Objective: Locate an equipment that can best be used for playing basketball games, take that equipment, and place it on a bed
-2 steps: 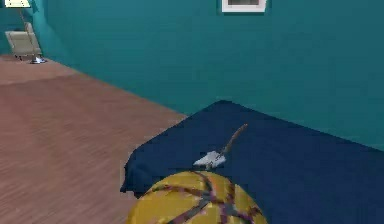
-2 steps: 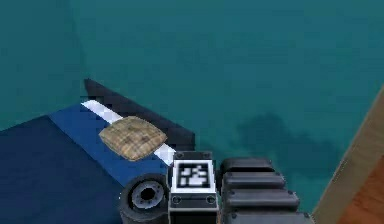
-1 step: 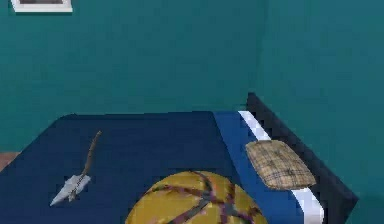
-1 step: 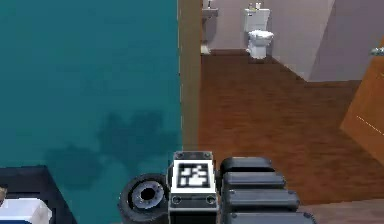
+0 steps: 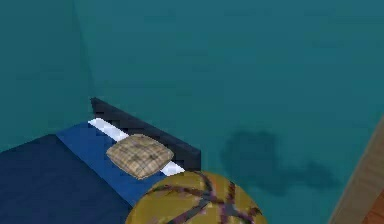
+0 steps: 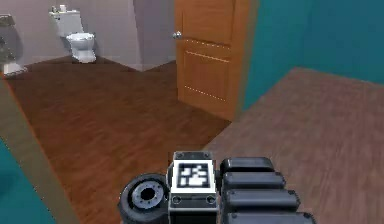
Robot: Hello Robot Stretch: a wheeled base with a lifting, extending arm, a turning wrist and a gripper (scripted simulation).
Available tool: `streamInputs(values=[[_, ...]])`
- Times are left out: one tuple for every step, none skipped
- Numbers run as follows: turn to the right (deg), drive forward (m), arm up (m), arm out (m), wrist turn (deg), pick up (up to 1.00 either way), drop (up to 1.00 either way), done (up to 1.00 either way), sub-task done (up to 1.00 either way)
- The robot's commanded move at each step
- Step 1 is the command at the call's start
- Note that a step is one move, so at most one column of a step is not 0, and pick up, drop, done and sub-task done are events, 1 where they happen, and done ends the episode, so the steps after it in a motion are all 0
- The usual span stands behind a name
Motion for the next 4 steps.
streamInputs(values=[[24.0, 0.00, 0.00, 0.00, 0.0, 0.00, 0.00, 0.00, 0.00], [-45.0, 0.00, 0.00, 0.00, 0.0, 0.00, 0.00, 0.00, 0.00], [-45.0, 0.00, 0.00, 0.00, 0.0, 0.00, 0.00, 0.00, 0.00], [-45.0, 0.00, 0.00, 0.00, 0.0, 0.00, 0.00, 0.00, 0.00]])
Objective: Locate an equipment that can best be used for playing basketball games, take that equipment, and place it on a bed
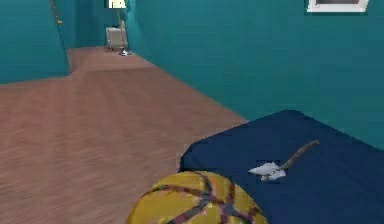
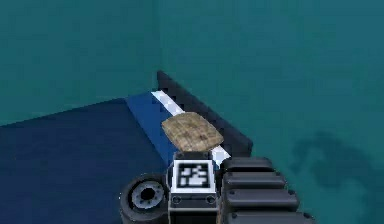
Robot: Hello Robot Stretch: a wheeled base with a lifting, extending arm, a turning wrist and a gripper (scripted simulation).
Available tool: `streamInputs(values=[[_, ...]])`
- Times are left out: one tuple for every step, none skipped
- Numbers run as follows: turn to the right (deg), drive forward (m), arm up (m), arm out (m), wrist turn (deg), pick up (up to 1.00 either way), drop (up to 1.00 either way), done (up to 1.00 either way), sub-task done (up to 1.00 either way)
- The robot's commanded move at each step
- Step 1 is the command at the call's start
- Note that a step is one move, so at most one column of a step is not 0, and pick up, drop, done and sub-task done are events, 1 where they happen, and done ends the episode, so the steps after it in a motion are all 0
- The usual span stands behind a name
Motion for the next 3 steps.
streamInputs(values=[[-12.0, 0.00, 0.00, 0.00, 0.0, 0.00, 0.00, 0.00, 0.00], [45.0, 0.00, 0.00, 0.00, 0.0, 0.00, 0.00, 0.00, 0.00], [45.0, 0.00, 0.00, 0.00, 0.0, 0.00, 0.00, 0.00, 0.00]])
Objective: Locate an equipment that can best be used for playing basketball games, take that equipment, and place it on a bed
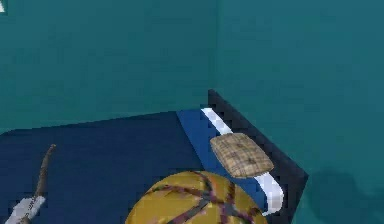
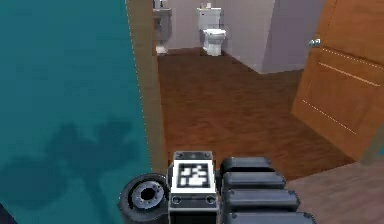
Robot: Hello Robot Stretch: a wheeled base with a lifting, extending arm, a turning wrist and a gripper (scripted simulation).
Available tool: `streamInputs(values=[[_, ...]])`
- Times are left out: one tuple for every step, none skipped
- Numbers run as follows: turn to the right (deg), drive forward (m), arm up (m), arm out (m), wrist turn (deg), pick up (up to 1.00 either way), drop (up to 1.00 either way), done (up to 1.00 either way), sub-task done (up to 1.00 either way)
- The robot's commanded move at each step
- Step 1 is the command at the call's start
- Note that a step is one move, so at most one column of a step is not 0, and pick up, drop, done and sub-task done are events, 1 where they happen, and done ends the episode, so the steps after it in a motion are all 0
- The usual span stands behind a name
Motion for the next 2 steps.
streamInputs(values=[[45.0, 0.00, 0.00, 0.00, 0.0, 0.00, 0.00, 0.00, 0.00], [6.0, 0.00, 0.00, 0.00, 0.0, 0.00, 0.00, 0.00, 0.00]])
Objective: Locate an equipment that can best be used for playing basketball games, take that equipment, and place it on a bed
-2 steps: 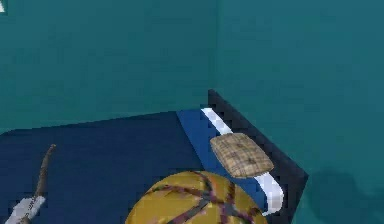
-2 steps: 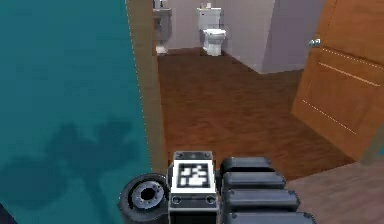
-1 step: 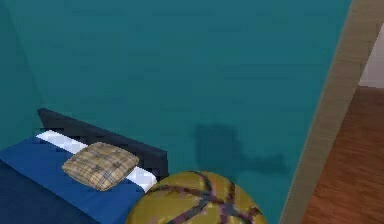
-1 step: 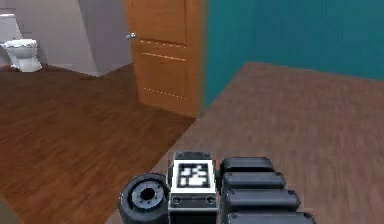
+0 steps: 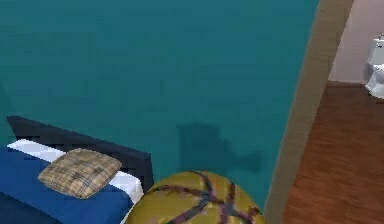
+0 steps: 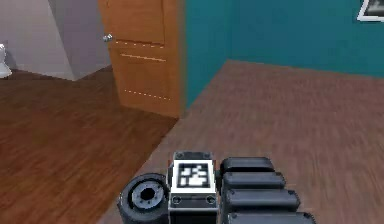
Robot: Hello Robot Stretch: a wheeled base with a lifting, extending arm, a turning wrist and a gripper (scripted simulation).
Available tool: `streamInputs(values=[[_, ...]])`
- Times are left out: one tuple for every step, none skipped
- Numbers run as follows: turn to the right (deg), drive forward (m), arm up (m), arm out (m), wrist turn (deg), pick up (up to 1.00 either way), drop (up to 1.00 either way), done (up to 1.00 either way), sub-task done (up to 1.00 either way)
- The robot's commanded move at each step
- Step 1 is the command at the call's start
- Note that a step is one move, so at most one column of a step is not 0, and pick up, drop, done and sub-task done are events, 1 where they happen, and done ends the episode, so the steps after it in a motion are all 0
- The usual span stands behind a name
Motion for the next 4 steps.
streamInputs(values=[[-45.0, 0.00, 0.00, 0.00, 0.0, 0.00, 0.00, 0.00, 0.00], [-12.0, 0.00, 0.00, 0.00, 0.0, 0.00, 0.00, 0.00, 0.00], [0.0, 0.30, 0.00, 0.00, 0.0, 0.00, 0.00, 0.00, 0.00], [-18.0, 0.00, 0.00, 0.00, 0.0, 0.00, 0.00, 0.00, 0.00]])
